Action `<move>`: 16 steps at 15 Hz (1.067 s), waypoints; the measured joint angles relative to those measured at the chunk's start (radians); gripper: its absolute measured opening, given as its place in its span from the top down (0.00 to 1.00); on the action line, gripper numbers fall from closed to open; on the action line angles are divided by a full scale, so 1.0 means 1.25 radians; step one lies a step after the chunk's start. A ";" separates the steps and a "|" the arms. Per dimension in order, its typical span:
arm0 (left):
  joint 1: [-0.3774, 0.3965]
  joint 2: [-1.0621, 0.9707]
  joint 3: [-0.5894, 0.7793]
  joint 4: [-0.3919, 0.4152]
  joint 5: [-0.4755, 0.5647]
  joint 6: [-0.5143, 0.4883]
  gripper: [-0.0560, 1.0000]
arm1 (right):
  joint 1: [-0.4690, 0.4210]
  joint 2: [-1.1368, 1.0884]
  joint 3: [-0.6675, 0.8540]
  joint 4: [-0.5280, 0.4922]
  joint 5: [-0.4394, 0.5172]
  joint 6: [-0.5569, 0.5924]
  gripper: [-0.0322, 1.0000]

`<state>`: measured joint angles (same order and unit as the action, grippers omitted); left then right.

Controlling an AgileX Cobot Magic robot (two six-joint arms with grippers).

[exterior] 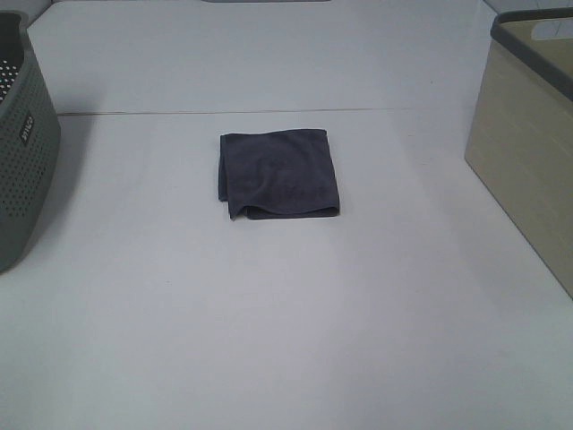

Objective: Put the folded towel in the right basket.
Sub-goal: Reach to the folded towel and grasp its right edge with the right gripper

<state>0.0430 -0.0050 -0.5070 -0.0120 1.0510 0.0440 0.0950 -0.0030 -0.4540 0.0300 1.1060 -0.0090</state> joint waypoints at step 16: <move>0.000 0.000 0.000 0.000 0.000 0.000 0.01 | 0.000 0.000 0.000 0.000 0.000 0.000 0.02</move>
<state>0.0430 -0.0050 -0.5070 -0.0120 1.0510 0.0440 0.0950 -0.0030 -0.4540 0.0300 1.1060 -0.0090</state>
